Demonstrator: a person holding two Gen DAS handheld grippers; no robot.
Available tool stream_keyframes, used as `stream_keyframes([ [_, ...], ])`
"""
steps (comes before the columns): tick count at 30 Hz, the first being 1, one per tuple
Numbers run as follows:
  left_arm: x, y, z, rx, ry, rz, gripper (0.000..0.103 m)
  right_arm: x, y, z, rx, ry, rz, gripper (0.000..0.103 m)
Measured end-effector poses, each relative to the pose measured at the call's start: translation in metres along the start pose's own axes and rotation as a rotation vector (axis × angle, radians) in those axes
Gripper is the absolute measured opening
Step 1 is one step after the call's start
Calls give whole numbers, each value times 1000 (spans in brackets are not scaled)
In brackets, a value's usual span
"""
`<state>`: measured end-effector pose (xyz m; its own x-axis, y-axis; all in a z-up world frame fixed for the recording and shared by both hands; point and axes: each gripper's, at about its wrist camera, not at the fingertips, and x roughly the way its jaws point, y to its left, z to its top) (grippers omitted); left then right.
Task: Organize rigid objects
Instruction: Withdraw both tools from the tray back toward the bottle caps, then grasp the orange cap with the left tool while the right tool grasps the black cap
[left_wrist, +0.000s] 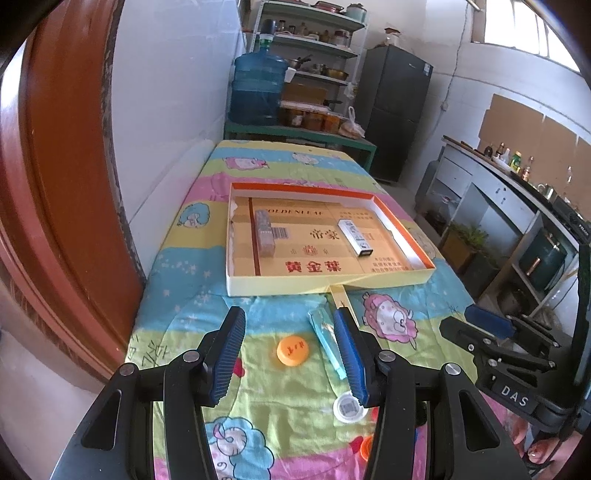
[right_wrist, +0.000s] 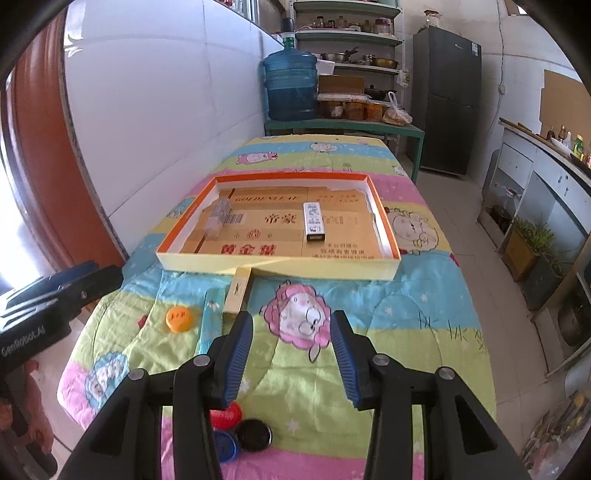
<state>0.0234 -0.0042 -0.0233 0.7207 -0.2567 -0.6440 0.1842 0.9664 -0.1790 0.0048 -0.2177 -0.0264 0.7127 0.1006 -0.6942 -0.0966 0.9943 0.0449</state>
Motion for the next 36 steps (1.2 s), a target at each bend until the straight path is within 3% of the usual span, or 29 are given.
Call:
stream_keyframes([
  [15, -7, -14, -54, 42, 35, -112, 52, -9, 1, -61, -20, 46, 27, 43],
  [29, 7, -40, -106, 121, 128, -299, 52, -14, -4, -75, 10, 55, -2, 43],
  [36, 24, -41, -109, 103, 151, -315, 52, -15, -8, -78, 19, 55, -16, 43],
])
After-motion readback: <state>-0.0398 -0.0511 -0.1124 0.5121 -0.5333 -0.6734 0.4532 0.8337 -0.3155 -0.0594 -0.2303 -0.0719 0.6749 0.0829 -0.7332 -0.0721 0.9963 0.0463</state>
